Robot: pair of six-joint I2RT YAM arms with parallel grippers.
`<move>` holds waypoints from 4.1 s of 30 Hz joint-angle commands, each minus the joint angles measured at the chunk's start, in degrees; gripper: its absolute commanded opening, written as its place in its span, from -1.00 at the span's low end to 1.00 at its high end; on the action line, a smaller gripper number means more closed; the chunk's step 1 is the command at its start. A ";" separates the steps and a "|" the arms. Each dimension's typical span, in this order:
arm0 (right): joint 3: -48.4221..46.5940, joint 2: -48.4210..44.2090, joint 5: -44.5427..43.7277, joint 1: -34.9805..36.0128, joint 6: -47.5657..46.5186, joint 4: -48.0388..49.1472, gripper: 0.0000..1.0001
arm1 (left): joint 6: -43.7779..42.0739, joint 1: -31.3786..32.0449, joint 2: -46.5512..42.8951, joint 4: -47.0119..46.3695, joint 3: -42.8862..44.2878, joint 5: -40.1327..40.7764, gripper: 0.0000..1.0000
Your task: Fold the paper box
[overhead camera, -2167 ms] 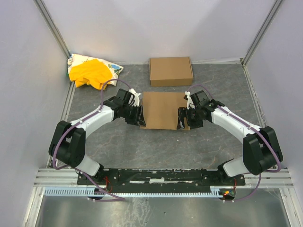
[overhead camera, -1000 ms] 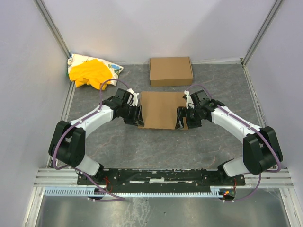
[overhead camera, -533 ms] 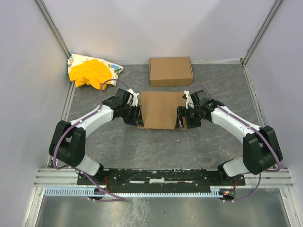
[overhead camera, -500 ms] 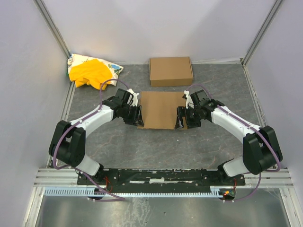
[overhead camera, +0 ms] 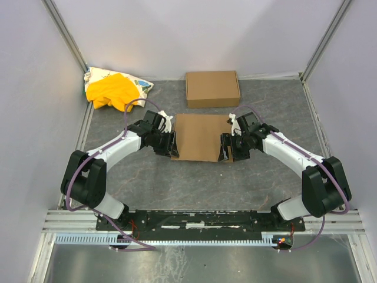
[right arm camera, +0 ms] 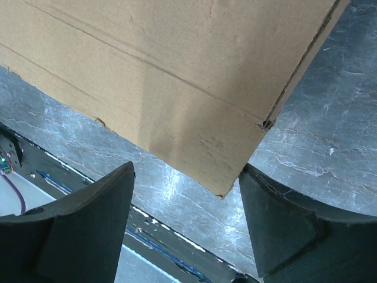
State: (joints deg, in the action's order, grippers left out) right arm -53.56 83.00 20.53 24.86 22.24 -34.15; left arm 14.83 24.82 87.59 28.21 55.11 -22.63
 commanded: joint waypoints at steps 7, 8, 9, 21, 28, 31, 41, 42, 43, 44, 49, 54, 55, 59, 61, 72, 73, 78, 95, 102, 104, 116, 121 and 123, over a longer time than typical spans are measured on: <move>-3.02 -1.19 1.77 0.43 0.40 -0.79 0.57 | -2.00 0.14 -0.71 -0.82 1.02 -2.85 -0.01; -3.15 -1.22 1.79 0.43 0.39 -0.94 0.56 | -2.00 0.10 -0.80 -0.81 1.06 -2.86 -0.02; -3.29 -1.19 1.79 0.45 0.40 -1.13 0.56 | -1.93 0.10 -0.76 -0.78 1.09 -2.86 -0.02; -4.04 -0.56 2.31 0.45 -0.23 -2.09 0.56 | -1.21 0.14 -0.88 -0.07 1.98 -3.77 -0.02; -1.48 -0.04 -0.89 0.45 -1.38 -0.06 0.63 | -2.00 0.14 0.30 0.02 1.23 -1.76 0.00; -0.17 0.17 -1.86 0.38 -1.17 1.95 0.64 | -1.79 0.14 0.32 -0.82 0.51 -1.27 0.01; 2.76 3.51 -4.77 0.44 -0.89 6.73 0.55 | -1.72 0.14 0.57 -1.40 0.24 0.05 0.01; 3.02 3.65 -4.60 0.40 -0.88 7.19 0.55 | -1.80 0.14 0.70 -1.36 0.16 0.12 0.01; 3.33 3.73 -4.40 0.40 -0.88 7.66 0.54 | -1.82 0.13 0.69 -1.38 0.06 0.32 0.01; 3.56 3.67 -4.25 0.42 -0.88 8.00 0.54 | -1.82 0.14 0.73 -1.35 0.05 0.64 0.01; 4.09 3.38 -5.89 0.43 -1.58 8.88 0.54 | -1.77 0.14 1.25 -1.45 0.04 2.01 0.01; 5.27 1.65 -5.46 0.37 -1.38 10.41 0.54 | -1.09 0.14 -0.18 -3.06 -0.71 1.39 0.01; 5.53 1.03 -5.24 0.36 -1.30 10.65 0.55 | -0.85 0.14 -0.49 -3.54 -0.91 0.39 0.01; 4.87 0.32 -3.49 0.42 -1.32 9.62 0.55 | -0.31 0.10 -0.59 -3.52 -0.75 -2.60 0.01; 4.46 0.13 -2.07 0.40 -1.32 9.29 0.54 | -0.12 0.14 -0.46 -3.51 -0.56 -3.93 0.01; 3.45 -1.02 -2.25 0.33 -1.20 8.14 0.59 | -0.92 0.14 -0.57 -0.09 1.52 2.64 0.22; 3.60 -1.05 -1.53 0.39 -0.82 8.60 0.59 | -0.74 0.14 -0.22 -0.46 1.35 1.73 0.21; 3.14 -1.09 -0.20 0.43 -0.40 8.81 0.57 | 0.09 0.14 0.16 -3.28 0.25 -1.85 0.18; 1.13 -2.77 1.83 0.41 0.25 6.40 0.56 | 1.13 0.14 -0.60 -2.45 2.31 -9.30 0.07; 1.10 -2.80 2.14 0.39 0.41 6.38 0.56 | 1.81 0.14 -0.82 -1.54 2.94 -10.28 0.05; 1.11 -2.73 2.14 0.32 0.29 6.29 0.56 | 2.04 0.14 -0.92 -1.62 3.06 -10.24 0.05; 1.15 -3.15 2.67 0.40 0.23 6.03 0.56 | 2.81 0.10 -1.16 -2.01 2.95 -11.10 0.02; 0.85 -3.35 2.86 0.42 0.08 5.30 0.56 | 2.83 0.10 -0.98 -1.91 2.92 -11.97 0.02; 0.69 -3.37 2.98 0.37 0.08 5.09 0.56 | 2.90 0.01 -0.87 -1.90 2.96 -12.27 0.02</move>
State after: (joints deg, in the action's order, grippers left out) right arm -49.69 81.78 19.51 24.95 21.80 -31.11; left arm 14.98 24.47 88.58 28.23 55.57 -28.73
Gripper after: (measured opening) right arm 0.782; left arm 0.513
